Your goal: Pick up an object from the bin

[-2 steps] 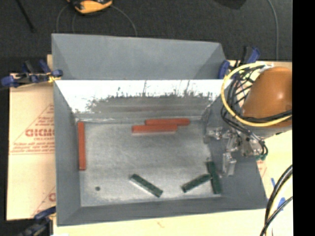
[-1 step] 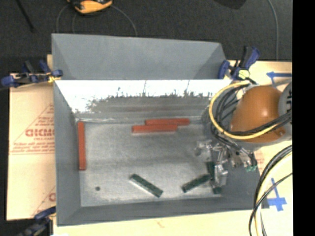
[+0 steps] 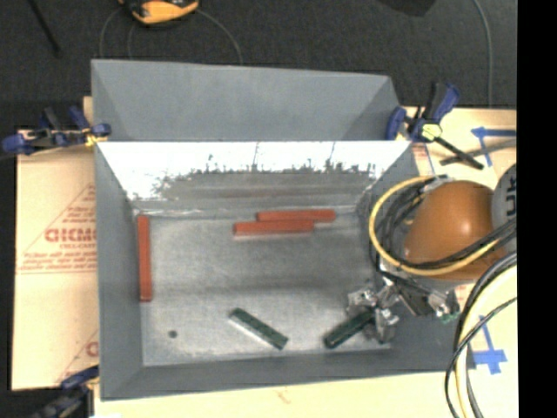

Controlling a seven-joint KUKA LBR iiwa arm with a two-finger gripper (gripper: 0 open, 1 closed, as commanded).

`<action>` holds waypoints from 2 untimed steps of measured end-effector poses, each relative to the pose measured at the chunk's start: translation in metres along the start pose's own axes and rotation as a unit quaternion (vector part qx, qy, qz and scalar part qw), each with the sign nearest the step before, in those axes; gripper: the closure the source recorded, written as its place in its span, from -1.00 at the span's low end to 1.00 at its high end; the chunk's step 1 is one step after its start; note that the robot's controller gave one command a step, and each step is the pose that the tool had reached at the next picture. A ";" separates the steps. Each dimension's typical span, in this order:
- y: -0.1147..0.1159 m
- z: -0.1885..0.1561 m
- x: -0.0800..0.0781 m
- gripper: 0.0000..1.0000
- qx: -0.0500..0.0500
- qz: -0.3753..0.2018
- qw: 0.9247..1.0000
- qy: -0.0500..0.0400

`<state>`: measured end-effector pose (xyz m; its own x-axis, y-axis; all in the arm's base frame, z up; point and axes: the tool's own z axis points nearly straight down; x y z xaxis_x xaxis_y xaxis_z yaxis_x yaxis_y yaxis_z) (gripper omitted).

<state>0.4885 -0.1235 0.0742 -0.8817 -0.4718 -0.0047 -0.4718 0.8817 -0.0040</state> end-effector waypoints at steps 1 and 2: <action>0.000 0.000 0.000 1.00 0.000 0.000 1.000 0.000; -0.042 -0.133 0.006 1.00 -0.001 0.030 1.000 0.001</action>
Offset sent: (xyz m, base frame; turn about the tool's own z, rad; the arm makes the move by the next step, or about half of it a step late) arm 0.0127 -0.0395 0.1330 0.0563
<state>0.5022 -0.1638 0.2077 -0.9088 -0.4172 -0.0036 -0.4172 0.9088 -0.0014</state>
